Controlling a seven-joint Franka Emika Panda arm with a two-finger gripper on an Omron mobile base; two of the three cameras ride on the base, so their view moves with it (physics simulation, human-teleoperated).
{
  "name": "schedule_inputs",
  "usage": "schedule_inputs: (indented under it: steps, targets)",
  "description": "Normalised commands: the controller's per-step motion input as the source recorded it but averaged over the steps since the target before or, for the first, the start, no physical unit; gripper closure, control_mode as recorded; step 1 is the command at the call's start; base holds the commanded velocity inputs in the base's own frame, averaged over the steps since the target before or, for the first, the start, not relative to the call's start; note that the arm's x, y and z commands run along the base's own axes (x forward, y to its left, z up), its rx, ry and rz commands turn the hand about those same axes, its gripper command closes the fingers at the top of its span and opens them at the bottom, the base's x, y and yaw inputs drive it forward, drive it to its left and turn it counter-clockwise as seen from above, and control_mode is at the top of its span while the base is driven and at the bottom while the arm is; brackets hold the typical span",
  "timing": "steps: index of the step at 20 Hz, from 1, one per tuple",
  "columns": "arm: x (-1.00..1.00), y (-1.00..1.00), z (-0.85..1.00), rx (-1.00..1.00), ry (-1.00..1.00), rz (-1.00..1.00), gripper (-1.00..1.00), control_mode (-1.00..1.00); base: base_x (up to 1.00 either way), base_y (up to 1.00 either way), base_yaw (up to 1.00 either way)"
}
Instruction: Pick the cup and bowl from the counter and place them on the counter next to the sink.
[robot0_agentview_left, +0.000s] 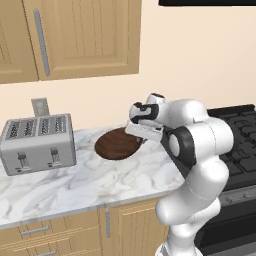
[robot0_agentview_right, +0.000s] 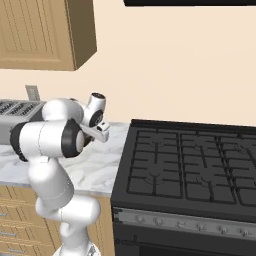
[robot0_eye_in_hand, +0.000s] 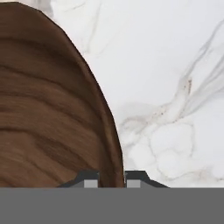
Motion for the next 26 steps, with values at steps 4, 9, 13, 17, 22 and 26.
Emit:
schedule_inputs:
  steps: [4,9,13,17,22,26]
  targets:
    - [0.0,-0.42,0.12,0.07,0.01,-0.11,1.0,-1.0,0.0,0.0,0.0]
    - [-0.18,-0.63,0.44,0.09,0.01,-0.03,1.0,-1.0,0.0,0.0,0.0]
    - [-0.46,-0.4,0.63,0.19,0.0,0.0,1.0,-1.0,0.0,0.0,0.0]
    - [-0.62,-0.23,0.41,0.16,0.02,0.02,1.0,-1.0,0.0,0.0,0.0]
    - [-0.75,-0.15,0.09,0.09,0.02,0.08,1.0,-1.0,0.0,0.0,0.0]
    - [-0.7,0.0,0.0,0.01,-0.06,0.1,1.0,-1.0,0.0,0.0,0.0]
